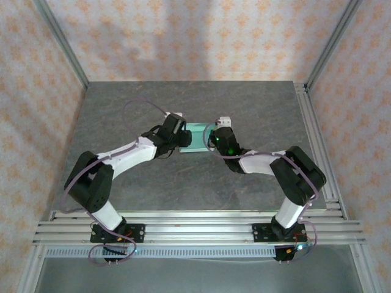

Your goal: Fold the paper box

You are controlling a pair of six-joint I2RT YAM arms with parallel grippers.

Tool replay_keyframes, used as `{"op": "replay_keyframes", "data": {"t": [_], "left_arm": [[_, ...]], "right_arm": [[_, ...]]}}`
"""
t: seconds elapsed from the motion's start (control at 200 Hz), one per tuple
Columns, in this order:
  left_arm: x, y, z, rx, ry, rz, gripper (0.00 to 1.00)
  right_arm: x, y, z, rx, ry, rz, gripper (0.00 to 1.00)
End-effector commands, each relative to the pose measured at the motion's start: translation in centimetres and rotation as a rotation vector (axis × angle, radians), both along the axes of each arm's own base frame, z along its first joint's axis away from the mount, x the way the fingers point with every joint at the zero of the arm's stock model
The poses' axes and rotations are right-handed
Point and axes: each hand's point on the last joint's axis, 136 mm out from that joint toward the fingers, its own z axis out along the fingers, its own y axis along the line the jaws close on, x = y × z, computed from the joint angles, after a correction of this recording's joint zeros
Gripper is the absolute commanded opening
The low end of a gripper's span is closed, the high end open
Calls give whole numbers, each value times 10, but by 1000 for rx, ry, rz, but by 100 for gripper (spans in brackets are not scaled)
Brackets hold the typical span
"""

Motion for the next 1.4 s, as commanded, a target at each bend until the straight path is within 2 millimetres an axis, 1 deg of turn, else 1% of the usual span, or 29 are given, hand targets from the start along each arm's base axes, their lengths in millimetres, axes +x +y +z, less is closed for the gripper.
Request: {"op": "replay_keyframes", "data": {"t": [0.0, 0.08, 0.17, 0.23, 0.33, 0.445, 0.506, 0.621, 0.721, 0.806, 0.916, 1.006, 1.076, 1.261, 1.301, 1.396], "left_arm": [[-15, 10, 17, 44, 34, -22, 61], [-20, 15, 22, 40, 60, -31, 68], [-21, 22, 29, 42, 67, -39, 75], [-20, 28, 29, 38, 88, -46, 79], [-18, 36, 28, 28, 119, -70, 85], [-17, 40, 29, 24, 111, -92, 90], [-13, 39, 30, 13, 99, -109, 90], [-3, 30, 29, 36, 89, -193, 85], [7, 26, 27, 91, 84, -263, 84], [18, 34, 24, 139, 90, -266, 83], [32, 44, 21, 157, 106, -254, 82], [38, 47, 18, 146, 123, -257, 72], [41, 41, 17, 120, 134, -276, 62], [36, 31, 15, 51, 166, -292, 40], [34, 29, 15, 39, 169, -291, 37], [32, 27, 15, 22, 173, -289, 34]], "right_arm": [[-4, 1, 7, -47, 55, 34, 0], [-4, -1, 7, -66, 73, 42, 0], [-4, -2, 10, -67, 101, 65, 0], [-4, -1, 11, -68, 116, 88, 0], [-1, -4, 13, -89, 144, 95, 0], [2, -7, 16, -113, 166, 111, 0], [4, -9, 17, -121, 177, 111, 0], [4, -6, 18, -134, 190, 143, 0], [2, -3, 19, -163, 201, 185, 0], [2, -2, 21, -170, 210, 209, 0], [0, 3, 24, -156, 219, 246, 0], [0, 6, 25, -153, 223, 261, 0], [3, 5, 25, -156, 227, 256, 0], [7, 7, 25, -165, 232, 255, 0], [8, 8, 25, -165, 232, 257, 0], [8, 10, 25, -163, 236, 267, 0]]}}
